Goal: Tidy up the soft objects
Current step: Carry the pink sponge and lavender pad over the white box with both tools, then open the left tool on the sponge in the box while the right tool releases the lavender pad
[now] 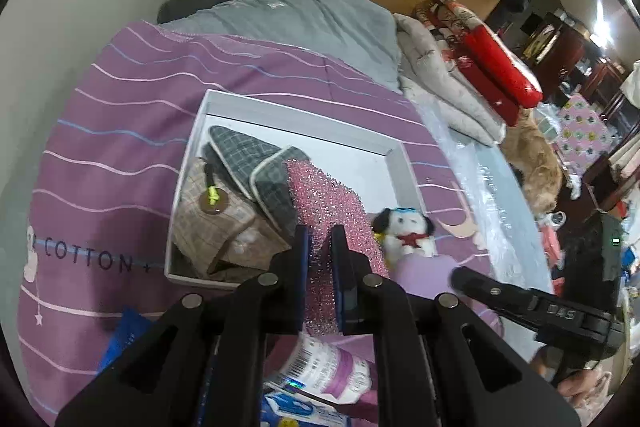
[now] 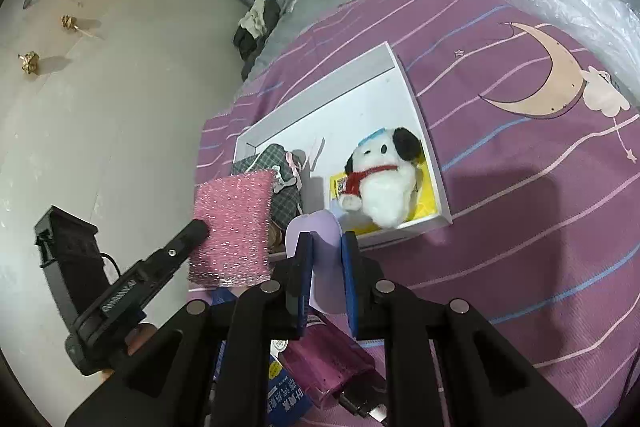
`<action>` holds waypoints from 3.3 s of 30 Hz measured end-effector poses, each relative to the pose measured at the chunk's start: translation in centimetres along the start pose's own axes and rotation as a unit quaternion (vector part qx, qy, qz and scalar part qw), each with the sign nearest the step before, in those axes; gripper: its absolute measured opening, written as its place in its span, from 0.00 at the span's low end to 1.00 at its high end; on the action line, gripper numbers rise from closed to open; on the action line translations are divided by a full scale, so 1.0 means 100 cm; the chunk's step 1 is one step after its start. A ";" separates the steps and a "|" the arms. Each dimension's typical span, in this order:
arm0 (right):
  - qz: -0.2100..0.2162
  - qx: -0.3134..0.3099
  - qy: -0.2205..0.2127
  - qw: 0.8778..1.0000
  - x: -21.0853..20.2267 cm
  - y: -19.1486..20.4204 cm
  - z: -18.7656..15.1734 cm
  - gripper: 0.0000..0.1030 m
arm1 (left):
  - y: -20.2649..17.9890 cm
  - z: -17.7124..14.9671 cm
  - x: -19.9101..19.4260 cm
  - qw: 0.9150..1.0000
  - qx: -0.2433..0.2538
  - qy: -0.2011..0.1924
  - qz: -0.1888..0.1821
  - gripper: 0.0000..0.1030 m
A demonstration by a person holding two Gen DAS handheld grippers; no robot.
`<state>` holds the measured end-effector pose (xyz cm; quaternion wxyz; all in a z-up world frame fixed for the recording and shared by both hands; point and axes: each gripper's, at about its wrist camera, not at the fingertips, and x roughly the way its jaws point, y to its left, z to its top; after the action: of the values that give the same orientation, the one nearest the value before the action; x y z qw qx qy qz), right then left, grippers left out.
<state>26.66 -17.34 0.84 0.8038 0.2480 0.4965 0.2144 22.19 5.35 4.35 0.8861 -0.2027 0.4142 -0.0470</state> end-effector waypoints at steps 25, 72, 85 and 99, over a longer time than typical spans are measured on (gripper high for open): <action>-0.003 0.013 -0.030 0.999 -0.021 -0.008 0.001 0.13 | -0.035 -0.008 0.075 0.983 0.137 0.027 0.116 0.12; -0.015 -0.076 -0.067 0.995 0.047 0.018 0.008 0.13 | 0.010 0.003 -0.002 0.987 0.048 -0.113 0.106 0.75; -0.106 -0.127 -0.069 0.984 0.068 0.033 0.001 0.13 | 0.010 -0.002 0.005 0.981 0.059 -0.106 0.150 0.75; -0.119 -0.137 -0.070 0.981 0.064 0.037 -0.004 0.13 | 0.009 -0.004 0.017 0.983 0.069 -0.078 0.151 0.75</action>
<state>28.52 -10.59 -1.46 0.8829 0.0888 0.4306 0.1650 22.93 5.59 2.58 0.9246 -0.0787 0.3651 0.0749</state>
